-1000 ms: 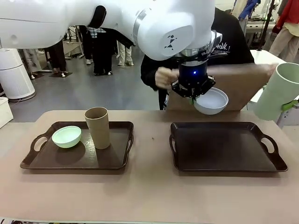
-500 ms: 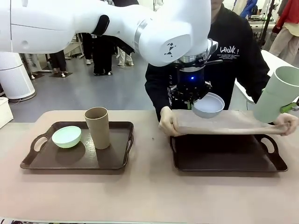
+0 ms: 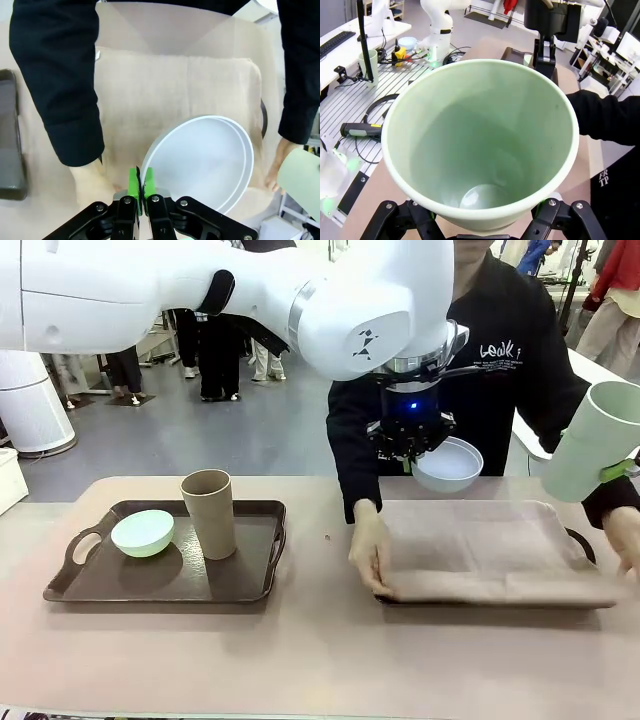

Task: Set up a tray with a mat and arrange the tableware.
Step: Place the Picnic Bowl and Reusable plastic cup back onto the Handle tray in front of the human's position.

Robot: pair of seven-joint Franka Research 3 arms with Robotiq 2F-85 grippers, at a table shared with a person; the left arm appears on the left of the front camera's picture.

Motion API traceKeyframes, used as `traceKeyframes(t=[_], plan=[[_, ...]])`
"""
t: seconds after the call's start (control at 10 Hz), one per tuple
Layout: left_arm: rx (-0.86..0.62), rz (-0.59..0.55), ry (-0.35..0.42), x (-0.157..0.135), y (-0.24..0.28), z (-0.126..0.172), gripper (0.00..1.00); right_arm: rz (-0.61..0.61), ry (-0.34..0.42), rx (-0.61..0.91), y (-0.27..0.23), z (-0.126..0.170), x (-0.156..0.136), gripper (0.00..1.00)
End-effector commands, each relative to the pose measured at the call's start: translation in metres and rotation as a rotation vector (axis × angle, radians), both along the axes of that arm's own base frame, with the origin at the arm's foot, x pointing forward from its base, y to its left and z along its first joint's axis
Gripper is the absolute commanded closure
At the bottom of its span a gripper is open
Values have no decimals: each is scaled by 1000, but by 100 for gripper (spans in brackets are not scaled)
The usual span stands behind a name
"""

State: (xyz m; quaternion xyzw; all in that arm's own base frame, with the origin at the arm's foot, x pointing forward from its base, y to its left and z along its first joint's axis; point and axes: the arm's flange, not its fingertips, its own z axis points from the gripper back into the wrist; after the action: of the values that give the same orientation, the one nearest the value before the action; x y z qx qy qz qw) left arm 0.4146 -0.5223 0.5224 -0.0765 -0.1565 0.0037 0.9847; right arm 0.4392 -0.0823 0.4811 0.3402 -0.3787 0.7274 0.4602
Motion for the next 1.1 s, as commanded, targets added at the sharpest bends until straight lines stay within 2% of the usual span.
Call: traceKeyframes(t=[0.0,1.0], plan=[[-11,-2,-1,0,1,2,100,4,-12,0,0,1,2,76],[-11,-2,-1,0,1,2,100,4,-12,0,0,1,2,76]])
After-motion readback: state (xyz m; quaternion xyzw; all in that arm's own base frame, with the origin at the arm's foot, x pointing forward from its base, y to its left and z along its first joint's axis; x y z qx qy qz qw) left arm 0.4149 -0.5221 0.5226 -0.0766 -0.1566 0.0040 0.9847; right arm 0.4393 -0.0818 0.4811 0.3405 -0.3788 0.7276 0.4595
